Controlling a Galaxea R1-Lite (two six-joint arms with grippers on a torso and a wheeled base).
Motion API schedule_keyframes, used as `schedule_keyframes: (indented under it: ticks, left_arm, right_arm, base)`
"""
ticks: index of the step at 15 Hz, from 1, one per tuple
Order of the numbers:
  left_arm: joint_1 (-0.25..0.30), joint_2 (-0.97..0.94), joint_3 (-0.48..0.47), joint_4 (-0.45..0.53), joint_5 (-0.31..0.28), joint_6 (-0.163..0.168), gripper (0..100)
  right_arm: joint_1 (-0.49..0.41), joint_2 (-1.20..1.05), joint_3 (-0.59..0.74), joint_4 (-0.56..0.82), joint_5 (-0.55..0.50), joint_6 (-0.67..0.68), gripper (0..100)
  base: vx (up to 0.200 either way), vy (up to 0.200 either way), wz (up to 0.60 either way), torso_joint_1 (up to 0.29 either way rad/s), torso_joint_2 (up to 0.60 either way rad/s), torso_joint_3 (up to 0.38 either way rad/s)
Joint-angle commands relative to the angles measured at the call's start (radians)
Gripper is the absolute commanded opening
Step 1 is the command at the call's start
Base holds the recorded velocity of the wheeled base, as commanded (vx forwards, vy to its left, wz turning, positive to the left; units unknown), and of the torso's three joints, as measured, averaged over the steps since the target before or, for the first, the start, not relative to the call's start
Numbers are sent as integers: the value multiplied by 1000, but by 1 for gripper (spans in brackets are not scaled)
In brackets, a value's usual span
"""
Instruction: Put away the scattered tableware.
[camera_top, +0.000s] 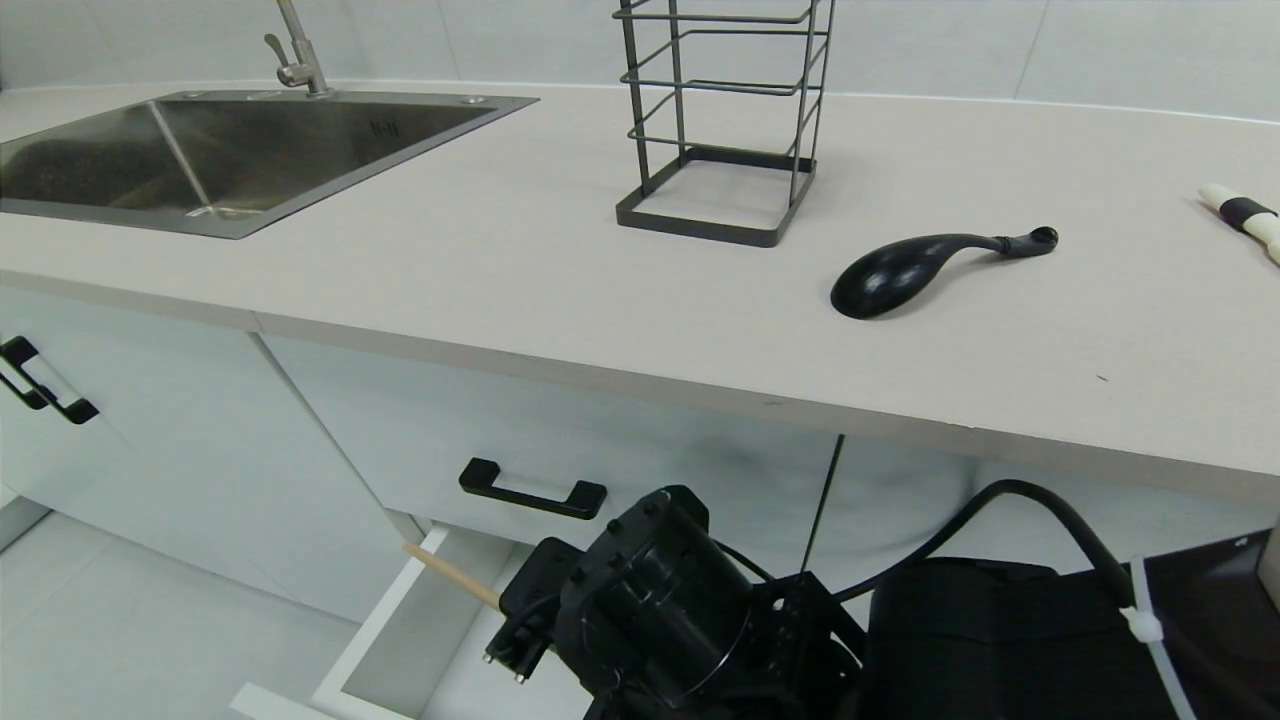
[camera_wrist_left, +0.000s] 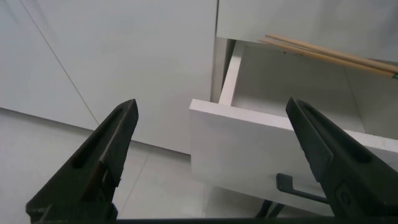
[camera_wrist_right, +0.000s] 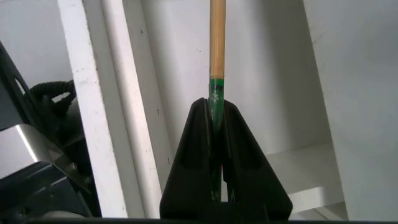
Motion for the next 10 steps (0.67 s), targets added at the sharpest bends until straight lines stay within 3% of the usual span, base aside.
schedule_keyframes:
  ticks: [1, 10]
  left_arm:
    - [0, 1, 0, 0, 0, 0, 100]
    - [0, 1, 0, 0, 0, 0, 100]
  right_arm:
    - [-9, 33, -22, 5, 1, -2, 0]
    - [-29, 107, -28, 2, 3, -7, 0]
  base:
    - [0, 0, 0, 0, 0, 0]
    - [0, 0, 0, 0, 0, 0]
